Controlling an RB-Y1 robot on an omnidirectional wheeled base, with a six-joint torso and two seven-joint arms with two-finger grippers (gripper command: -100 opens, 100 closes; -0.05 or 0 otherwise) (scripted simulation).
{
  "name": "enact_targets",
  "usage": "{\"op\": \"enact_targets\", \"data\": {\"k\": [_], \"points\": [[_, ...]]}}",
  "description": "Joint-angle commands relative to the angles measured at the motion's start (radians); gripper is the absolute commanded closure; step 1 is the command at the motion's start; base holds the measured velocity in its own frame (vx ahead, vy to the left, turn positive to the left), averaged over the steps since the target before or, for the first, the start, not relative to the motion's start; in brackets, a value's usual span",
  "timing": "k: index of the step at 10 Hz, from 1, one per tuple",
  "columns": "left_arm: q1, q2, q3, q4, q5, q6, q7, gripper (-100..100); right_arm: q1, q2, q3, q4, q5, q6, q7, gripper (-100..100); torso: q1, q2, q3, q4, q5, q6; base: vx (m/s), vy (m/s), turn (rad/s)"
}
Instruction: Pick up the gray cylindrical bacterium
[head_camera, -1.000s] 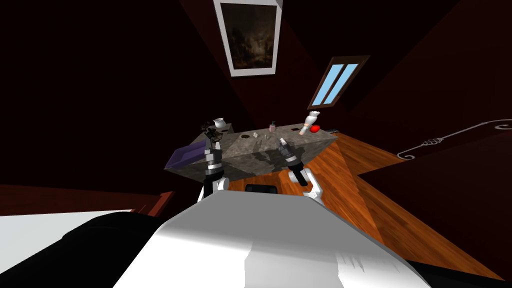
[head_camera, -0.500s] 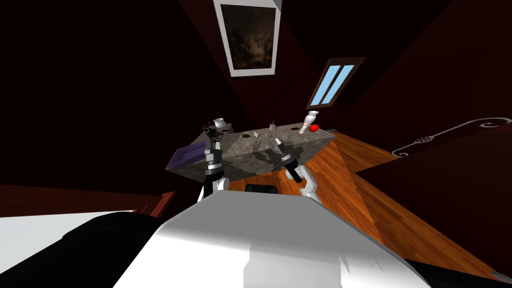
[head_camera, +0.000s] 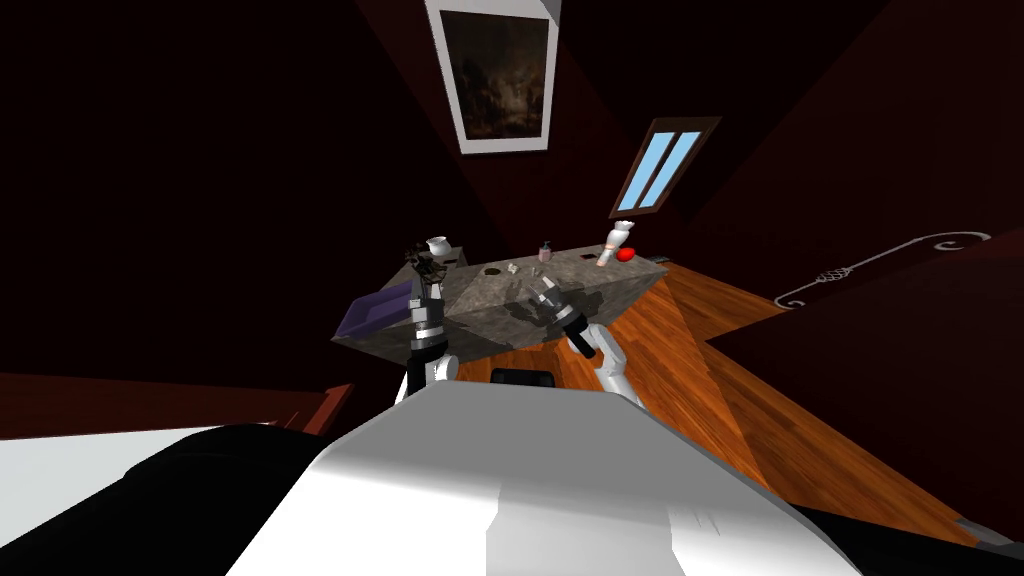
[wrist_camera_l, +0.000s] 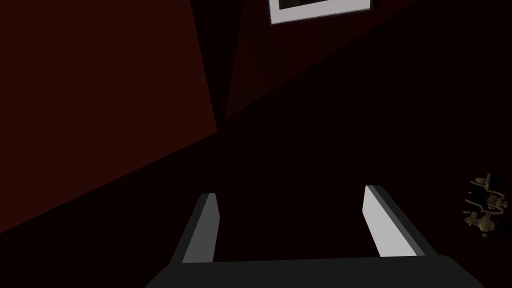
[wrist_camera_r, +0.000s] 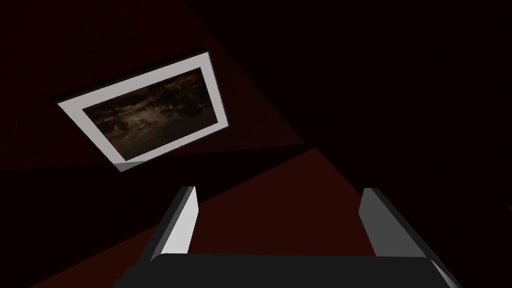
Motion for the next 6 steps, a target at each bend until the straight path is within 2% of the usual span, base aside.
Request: {"op": "enact_targets", "data": {"k": [1,2,4,5,6], "points": [[0.0,0.0,0.0,0.0,0.0,0.0,0.0,0,-0.004,0.0,0.006,0.003,0.044,0.002,0.006,-100,0.0,0.0,0.0,0.0,0.0,0.0,-0.008,0.024,0.001],[0.0,0.0,0.0,0.0,0.0,0.0,0.0,0,-0.044,-0.009,0.03,0.037,0.076,0.004,0.042,-100,-0.001,-0.001,-0.001,0.0,0.0,0.0,-0.012,0.034,-0.057],[0.0,0.0,0.0,0.0,0.0,0.0,0.0,0,-0.044,-0.009,0.03,0.037,0.122,0.004,0.042,-100,-0.001,-0.001,-0.001,0.0,0.0,0.0,-0.012,0.028,-0.015],[0.0,0.0,0.0,0.0,0.0,0.0,0.0,0,-0.084,-0.019,0.056,0.072,0.16,0.007,0.078,-100,-0.002,-0.001,-0.001,0.0,0.0,0.0,-0.013,0.031,-0.071],[0.0,0.0,0.0,0.0,0.0,0.0,0.0,0,-0.084,-0.019,0.056,0.072,0.192,0.007,0.078,-100,-0.001,-0.001,-0.001,0.0,0.0,0.0,-0.012,0.031,-0.03]]}}
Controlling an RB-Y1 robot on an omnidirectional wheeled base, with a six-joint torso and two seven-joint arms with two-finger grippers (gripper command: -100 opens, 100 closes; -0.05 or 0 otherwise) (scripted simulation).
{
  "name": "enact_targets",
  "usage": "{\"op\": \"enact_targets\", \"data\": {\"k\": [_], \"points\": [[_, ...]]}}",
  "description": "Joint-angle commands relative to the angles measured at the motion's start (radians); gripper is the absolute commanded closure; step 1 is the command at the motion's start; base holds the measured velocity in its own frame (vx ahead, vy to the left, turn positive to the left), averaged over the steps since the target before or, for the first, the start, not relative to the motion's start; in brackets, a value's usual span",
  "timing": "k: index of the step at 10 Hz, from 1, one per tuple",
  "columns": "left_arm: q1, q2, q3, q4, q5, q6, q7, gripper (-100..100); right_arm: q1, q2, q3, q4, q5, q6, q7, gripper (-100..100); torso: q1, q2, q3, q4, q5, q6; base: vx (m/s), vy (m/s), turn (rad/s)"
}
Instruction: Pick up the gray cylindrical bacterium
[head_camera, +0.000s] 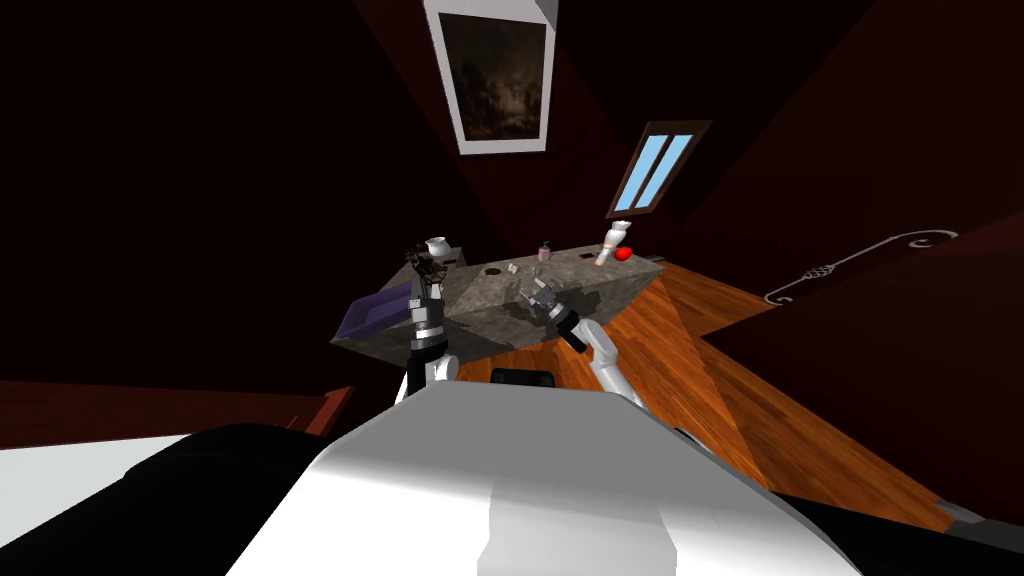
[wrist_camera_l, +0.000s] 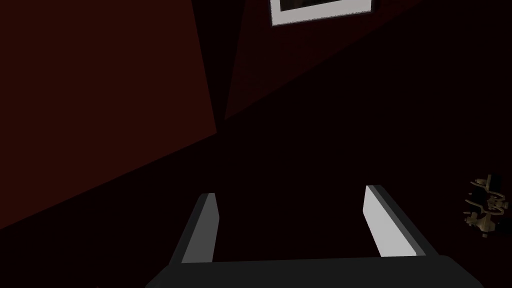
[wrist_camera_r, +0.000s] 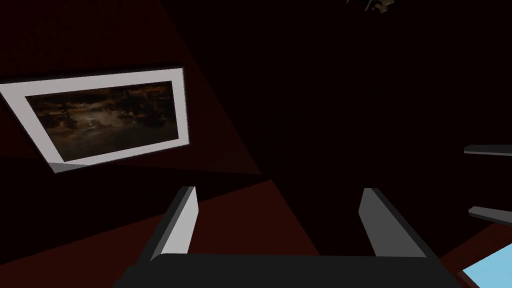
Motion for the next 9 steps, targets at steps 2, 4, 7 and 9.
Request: {"op": "enact_targets", "data": {"k": [2,4,7,9], "points": [[0.0,0.0,0.0,0.0,0.0,0.0,0.0,0,-0.048,-0.014,0.028,0.04,0.068,0.003,0.041,-100,-0.001,0.0,0.0,0.0,0.0,0.0,-0.004,0.018,-0.022],[0.0,0.0,0.0,0.0,0.0,0.0,0.0,0,-0.048,-0.014,0.028,0.04,0.106,0.003,0.041,-100,0.0,-0.001,0.0,0.0,0.0,0.0,-0.002,0.02,-0.019],[0.0,0.0,0.0,0.0,0.0,0.0,0.0,0,-0.128,-0.033,0.08,0.114,0.207,0.011,0.111,-100,-0.001,-0.001,-0.001,0.0,0.0,0.0,0.006,0.018,-0.048],[0.0,0.0,0.0,0.0,0.0,0.0,0.0,0,-0.128,-0.033,0.08,0.114,0.259,0.011,0.117,-100,-0.001,-0.002,-0.001,0.0,0.0,0.0,0.009,0.012,-0.015]]}}
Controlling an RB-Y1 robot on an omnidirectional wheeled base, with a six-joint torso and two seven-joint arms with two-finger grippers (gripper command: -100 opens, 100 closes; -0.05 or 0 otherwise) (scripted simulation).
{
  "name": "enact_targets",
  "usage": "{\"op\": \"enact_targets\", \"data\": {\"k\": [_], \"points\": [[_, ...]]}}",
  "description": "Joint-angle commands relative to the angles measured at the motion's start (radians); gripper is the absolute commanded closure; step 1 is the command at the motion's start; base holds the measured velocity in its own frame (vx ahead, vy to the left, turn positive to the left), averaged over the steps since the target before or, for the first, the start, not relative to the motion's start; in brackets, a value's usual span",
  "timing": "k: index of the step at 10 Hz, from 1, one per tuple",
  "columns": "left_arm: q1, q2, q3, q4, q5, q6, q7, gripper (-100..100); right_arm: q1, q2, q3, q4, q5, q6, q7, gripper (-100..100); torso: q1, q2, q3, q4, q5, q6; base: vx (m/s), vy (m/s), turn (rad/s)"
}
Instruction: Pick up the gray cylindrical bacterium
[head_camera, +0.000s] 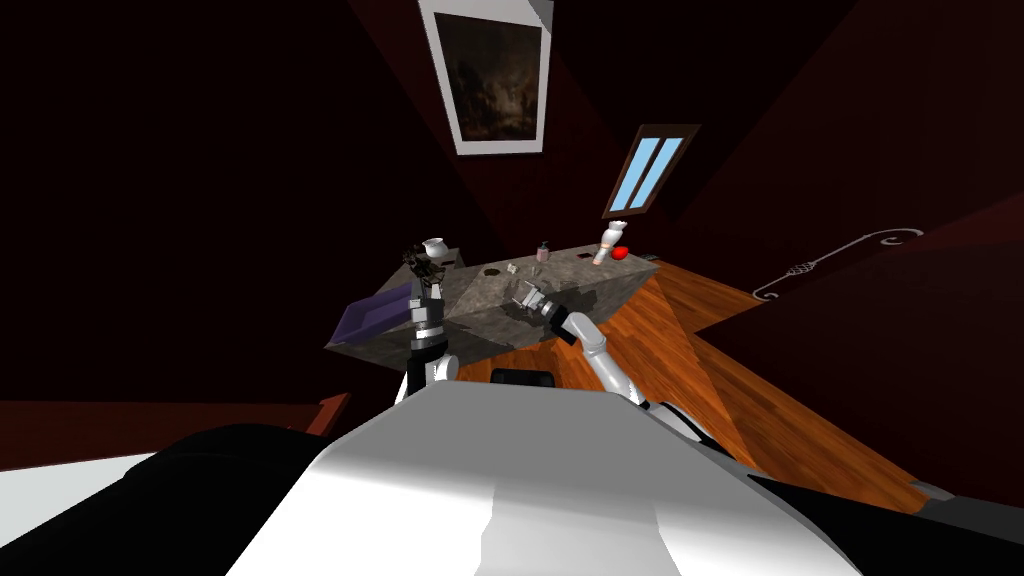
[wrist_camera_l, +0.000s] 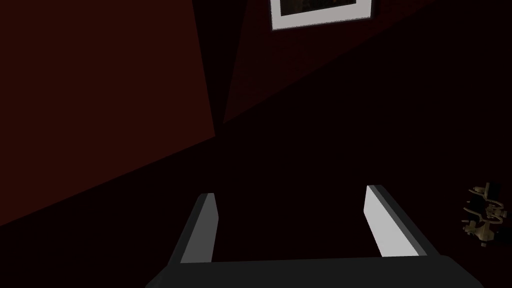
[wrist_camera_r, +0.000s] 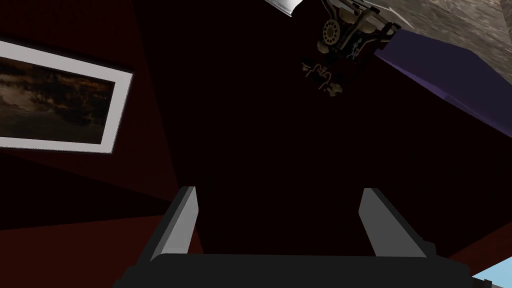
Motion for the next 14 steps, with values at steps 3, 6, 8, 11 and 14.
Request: {"op": "enact_targets", "data": {"k": [3,6,8,11,14], "points": [[0.0,0.0,0.0,0.0,0.0,0.0,0.0,0,-0.039,-0.009,0.027,0.038,0.09,0.004,0.041,-100,0.0,-0.001,0.0,0.0,0.0,0.0,0.014,0.005,-0.029],[0.0,0.0,0.0,0.0,0.0,0.0,0.0,0,-0.117,-0.025,0.08,0.112,0.198,0.016,0.116,-100,0.0,-0.001,-0.001,0.0,0.0,0.0,0.027,0.001,-0.048],[0.0,0.0,0.0,0.0,0.0,0.0,0.0,0,-0.117,-0.025,0.08,0.114,0.236,0.016,0.12,-100,0.0,-0.002,-0.001,-0.001,0.0,0.0,0.028,0.002,-0.011],[0.0,0.0,0.0,0.0,0.0,0.0,0.0,0,-0.156,-0.033,0.107,0.152,0.306,0.023,0.159,-100,-0.001,-0.002,-0.001,0.0,0.0,0.0,0.029,-0.002,-0.025],[0.0,0.0,0.0,0.0,0.0,0.0,0.0,0,-0.23,-0.045,0.16,0.225,0.408,0.037,0.235,-100,-0.001,-0.002,-0.001,-0.001,0.0,0.0,0.048,-0.005,-0.04]]}}
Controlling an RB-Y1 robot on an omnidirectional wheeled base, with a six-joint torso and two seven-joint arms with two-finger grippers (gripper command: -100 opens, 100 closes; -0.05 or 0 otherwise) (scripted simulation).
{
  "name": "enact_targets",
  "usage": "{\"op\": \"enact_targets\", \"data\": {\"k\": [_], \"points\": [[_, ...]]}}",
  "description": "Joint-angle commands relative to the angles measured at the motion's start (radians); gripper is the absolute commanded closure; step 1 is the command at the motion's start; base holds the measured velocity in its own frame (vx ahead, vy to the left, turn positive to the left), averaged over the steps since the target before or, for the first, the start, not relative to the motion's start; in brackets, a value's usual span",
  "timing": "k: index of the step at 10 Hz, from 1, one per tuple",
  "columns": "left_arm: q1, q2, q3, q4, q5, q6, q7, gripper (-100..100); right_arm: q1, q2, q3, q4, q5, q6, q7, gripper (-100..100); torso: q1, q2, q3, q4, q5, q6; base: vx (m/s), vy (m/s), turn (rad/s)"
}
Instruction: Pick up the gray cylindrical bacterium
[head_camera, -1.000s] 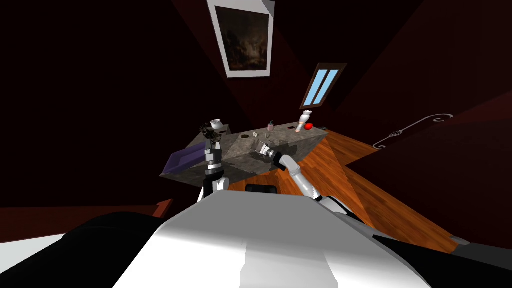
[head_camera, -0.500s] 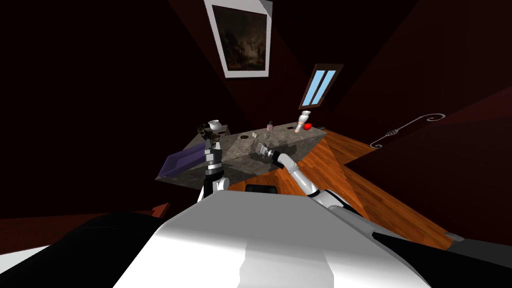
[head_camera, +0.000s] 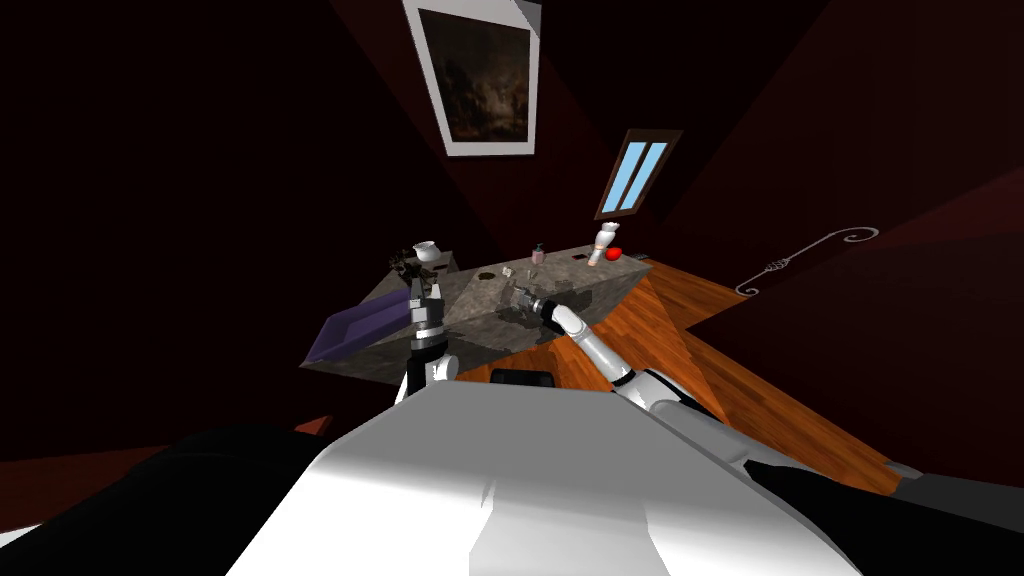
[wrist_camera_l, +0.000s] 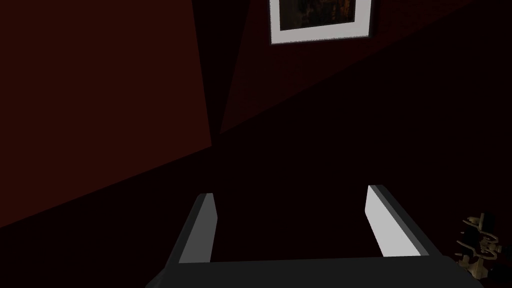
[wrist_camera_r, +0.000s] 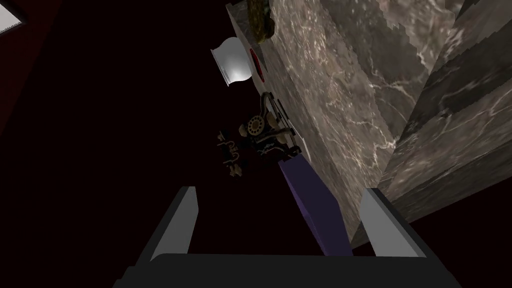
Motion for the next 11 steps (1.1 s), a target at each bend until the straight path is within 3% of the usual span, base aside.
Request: {"op": "enact_targets", "data": {"k": [1,2,4,5,6,7,8,11], "points": [[0.0,0.0,0.0,0.0,0.0,0.0,0.0,0,-0.018,-0.004,0.012,0.017,0.05,0.003,0.025,-100,0.0,0.0,0.0,0.0,0.0,0.0,0.054,-0.008,-0.022],[0.0,0.0,0.0,0.0,0.0,0.0,0.0,0,-0.053,-0.009,0.038,0.053,0.08,0.011,0.063,-100,0.0,0.0,0.0,0.0,0.0,0.0,0.062,-0.017,-0.045],[0.0,0.0,0.0,0.0,0.0,0.0,0.0,0,-0.053,-0.009,0.038,0.053,0.117,0.011,0.063,-100,-0.001,0.0,0.0,0.0,0.0,0.0,0.039,-0.008,-0.006],[0.0,0.0,0.0,0.0,0.0,0.0,0.0,0,-0.087,-0.015,0.063,0.086,0.159,0.018,0.1,-100,0.0,0.002,0.001,0.0,0.0,0.0,0.047,-0.009,-0.043],[0.0,0.0,0.0,0.0,0.0,0.0,0.0,0,-0.087,-0.015,0.063,0.086,0.179,0.018,0.1,-100,0.0,0.001,0.001,0.0,0.0,0.0,0.053,-0.009,-0.02],[0.0,0.0,0.0,0.0,0.0,0.0,0.0,0,-0.12,-0.019,0.087,0.119,0.221,0.026,0.136,-100,0.0,0.001,0.0,0.0,0.0,0.0,0.067,-0.019,-0.033],[0.0,0.0,0.0,0.0,0.0,0.0,0.0,0,-0.12,-0.019,0.087,0.119,0.238,0.026,0.136,-100,-0.001,0.0,0.0,0.0,0.0,0.0,0.059,-0.01,-0.013],[0.0,0.0,0.0,0.0,0.0,0.0,0.0,0,-0.181,-0.03,0.133,0.178,0.319,0.04,0.204,-100,0.0,0.0,0.0,0.0,0.0,0.0,0.069,-0.007,-0.028]]}}
